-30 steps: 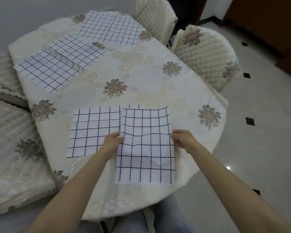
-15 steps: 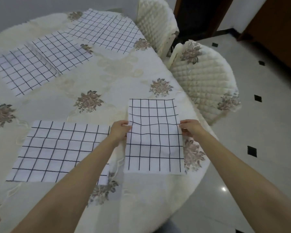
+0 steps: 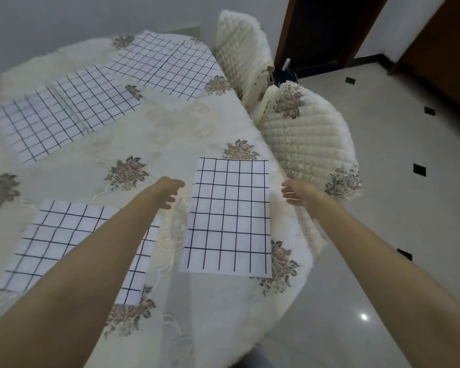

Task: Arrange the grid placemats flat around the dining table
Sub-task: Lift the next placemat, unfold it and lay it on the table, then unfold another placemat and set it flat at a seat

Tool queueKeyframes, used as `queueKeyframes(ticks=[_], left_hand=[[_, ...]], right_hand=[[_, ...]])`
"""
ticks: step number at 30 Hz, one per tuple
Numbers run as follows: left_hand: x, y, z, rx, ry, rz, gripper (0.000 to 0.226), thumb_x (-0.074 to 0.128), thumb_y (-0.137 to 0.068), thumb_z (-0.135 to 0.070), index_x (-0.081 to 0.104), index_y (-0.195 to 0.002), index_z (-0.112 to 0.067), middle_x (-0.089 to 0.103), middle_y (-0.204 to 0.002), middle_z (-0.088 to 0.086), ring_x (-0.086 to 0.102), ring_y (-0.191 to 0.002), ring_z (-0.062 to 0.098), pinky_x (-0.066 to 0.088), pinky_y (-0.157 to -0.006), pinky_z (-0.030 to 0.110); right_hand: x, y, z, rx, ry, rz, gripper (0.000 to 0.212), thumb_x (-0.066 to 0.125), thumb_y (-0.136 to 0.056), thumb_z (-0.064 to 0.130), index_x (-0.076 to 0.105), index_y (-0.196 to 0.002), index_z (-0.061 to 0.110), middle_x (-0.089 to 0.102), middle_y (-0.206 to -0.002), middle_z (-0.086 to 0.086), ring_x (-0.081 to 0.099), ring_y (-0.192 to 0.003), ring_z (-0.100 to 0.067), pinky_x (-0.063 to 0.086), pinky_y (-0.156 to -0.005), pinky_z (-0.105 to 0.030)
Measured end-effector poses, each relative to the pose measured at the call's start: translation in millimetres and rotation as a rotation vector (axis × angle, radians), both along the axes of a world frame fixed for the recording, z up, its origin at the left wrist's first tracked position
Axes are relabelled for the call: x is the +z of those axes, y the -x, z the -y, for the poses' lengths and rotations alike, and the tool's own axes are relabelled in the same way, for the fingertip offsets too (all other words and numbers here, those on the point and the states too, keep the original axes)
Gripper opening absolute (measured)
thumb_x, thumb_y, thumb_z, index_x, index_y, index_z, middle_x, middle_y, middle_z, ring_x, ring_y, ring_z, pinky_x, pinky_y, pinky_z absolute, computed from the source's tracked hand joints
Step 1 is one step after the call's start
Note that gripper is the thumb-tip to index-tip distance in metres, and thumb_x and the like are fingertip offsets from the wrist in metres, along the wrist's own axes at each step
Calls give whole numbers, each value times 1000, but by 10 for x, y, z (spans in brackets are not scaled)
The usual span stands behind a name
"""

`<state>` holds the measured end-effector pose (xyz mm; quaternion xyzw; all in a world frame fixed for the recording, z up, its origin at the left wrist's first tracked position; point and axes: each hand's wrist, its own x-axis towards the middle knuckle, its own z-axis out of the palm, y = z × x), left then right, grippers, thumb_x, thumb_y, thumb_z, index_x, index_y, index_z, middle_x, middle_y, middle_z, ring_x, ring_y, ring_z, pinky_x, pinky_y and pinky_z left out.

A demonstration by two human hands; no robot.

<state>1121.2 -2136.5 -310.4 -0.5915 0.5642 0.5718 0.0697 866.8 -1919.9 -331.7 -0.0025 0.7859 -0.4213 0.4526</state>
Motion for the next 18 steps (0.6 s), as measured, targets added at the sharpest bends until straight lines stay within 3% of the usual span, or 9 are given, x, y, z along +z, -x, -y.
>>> queueKeyframes(ticks=[3,5,7,12,18], left_hand=[[303,94,-66,-67,-25,-82,33,51,-99,-30,45,-126,-11,46,-117,12,46,-100,28,40,-92,46],[555,166,-169,-109,-62,-197,23,48,-100,-34,52,-111,-14,52,-109,9,51,-89,24,41,-87,42],[785,223,-297,-128,-121,-307,22,46,-100,-36,54,-99,-16,59,-103,6,57,-88,23,44,-83,39],[1372,209,-737,-263,-216,-558,35,39,-102,-36,58,-118,-11,71,-115,7,67,-105,26,51,-92,41],[1880,208,-1301,-449,-234,-698,40,33,-104,-33,61,-118,-8,73,-113,8,70,-104,24,53,-93,41]], right_hand=[[300,-16,-4,-15,43,-39,20,52,-97,22,59,-81,14,56,-79,-2,52,-67,-14,43,-60,-25],[583,-115,-78,-24,127,-51,19,53,-96,26,61,-84,14,59,-82,0,55,-73,-15,44,-64,-25],[867,-246,-166,-17,213,-29,23,49,-98,31,63,-95,13,64,-93,-1,59,-87,-16,46,-74,-28],[1468,-744,-575,-66,423,32,43,37,-102,42,65,-110,9,67,-119,-8,61,-111,-23,46,-101,-39],[1968,-1232,-1228,-141,549,-1,54,31,-102,46,63,-121,6,70,-118,-10,66,-110,-23,50,-96,-36]])
